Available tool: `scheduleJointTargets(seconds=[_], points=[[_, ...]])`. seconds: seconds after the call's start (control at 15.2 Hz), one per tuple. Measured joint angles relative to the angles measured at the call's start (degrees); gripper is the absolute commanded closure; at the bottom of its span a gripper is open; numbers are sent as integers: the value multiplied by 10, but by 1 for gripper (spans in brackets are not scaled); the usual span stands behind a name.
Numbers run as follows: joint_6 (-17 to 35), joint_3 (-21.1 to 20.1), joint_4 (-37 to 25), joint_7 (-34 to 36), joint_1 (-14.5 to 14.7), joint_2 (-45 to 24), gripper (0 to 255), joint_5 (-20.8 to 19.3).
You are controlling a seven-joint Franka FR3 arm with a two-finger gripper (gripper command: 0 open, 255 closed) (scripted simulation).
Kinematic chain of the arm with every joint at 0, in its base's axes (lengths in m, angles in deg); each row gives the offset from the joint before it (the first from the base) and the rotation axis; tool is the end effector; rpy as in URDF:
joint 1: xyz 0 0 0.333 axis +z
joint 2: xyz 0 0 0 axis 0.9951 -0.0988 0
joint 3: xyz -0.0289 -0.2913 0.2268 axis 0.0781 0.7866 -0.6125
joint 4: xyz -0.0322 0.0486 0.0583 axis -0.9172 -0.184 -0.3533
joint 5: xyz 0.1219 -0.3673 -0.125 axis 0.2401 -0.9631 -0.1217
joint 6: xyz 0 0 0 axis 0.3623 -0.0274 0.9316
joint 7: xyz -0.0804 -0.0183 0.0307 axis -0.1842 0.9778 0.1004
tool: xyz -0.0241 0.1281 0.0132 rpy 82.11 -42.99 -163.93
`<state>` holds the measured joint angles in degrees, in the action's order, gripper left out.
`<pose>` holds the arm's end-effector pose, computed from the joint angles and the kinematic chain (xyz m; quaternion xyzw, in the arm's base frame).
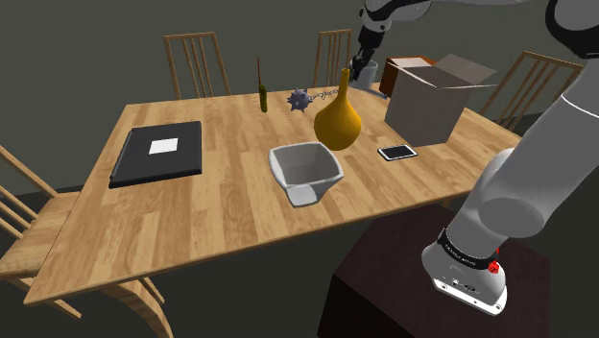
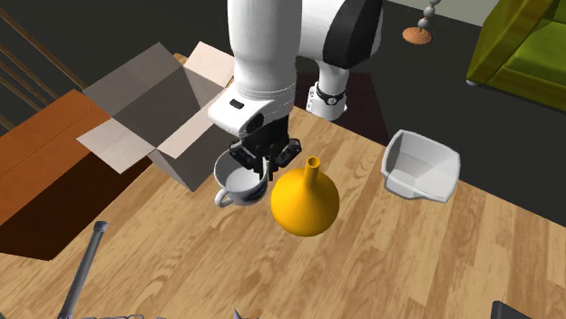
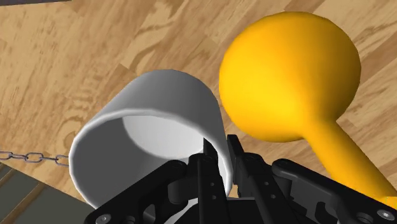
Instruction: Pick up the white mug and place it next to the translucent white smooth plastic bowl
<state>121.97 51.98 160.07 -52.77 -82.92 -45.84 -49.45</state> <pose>0.5114 -0.2397 0.5707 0.9925 0.0525 0.1062 0.0317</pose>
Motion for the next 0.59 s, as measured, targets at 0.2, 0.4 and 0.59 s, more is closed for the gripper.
scheduleJointTargets(seconds=[0.2,0.4,0.59], points=[[7,-29,36,53,15,33,255,-22],[8,-57,63,102,28,59,255,-38],[4,-87,82,149,41,80,255,-48]])
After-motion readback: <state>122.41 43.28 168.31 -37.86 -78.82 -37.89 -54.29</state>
